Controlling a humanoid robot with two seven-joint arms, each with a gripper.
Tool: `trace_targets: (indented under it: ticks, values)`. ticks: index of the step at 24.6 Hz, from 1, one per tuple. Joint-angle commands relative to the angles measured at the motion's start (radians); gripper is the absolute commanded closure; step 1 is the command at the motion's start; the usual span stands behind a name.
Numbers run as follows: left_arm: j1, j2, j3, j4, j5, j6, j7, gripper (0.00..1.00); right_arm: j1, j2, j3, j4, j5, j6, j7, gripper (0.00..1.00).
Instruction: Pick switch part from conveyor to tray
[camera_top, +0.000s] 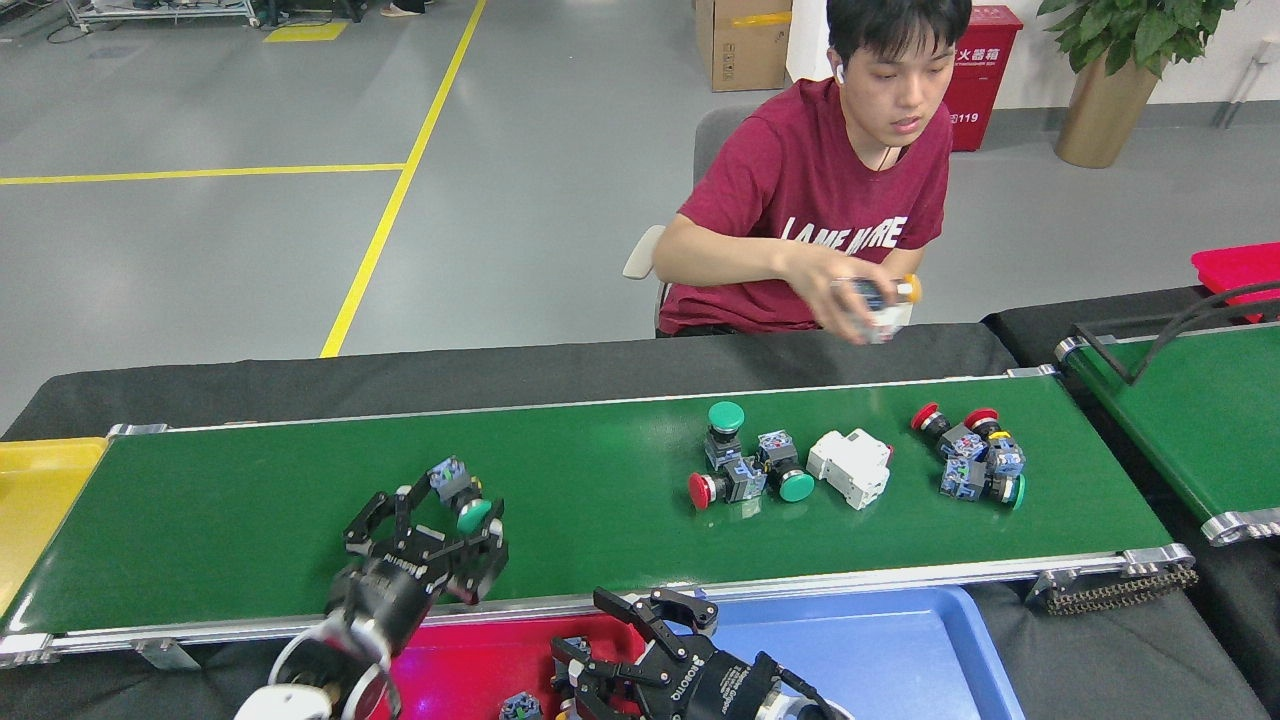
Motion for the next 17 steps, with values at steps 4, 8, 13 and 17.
trace_targets:
  ticks: [4,8,13,17]
  values:
    - [0.095,-0.005,0.1,-0.081,0.011,-0.07,0.004,0.0,-0.004,0.002,-0.276,-0.014,-0.006,0.008,-0.002,0.06]
    - [0.166,-0.07,0.164,-0.101,0.014,-0.07,0.005,0.0,0.097,-0.048,-0.434,-0.057,-0.006,0.029,-0.048,0.1]
    - [0.169,-0.246,0.35,-0.117,0.009,0.175,0.007,0.0,0.33,-0.187,-0.451,-0.14,-0.006,0.218,-0.233,0.1]
    - [0.18,-0.226,0.468,-0.117,0.009,0.344,0.007,0.0,0.407,-0.178,-0.446,-0.161,-0.006,0.244,-0.249,0.09]
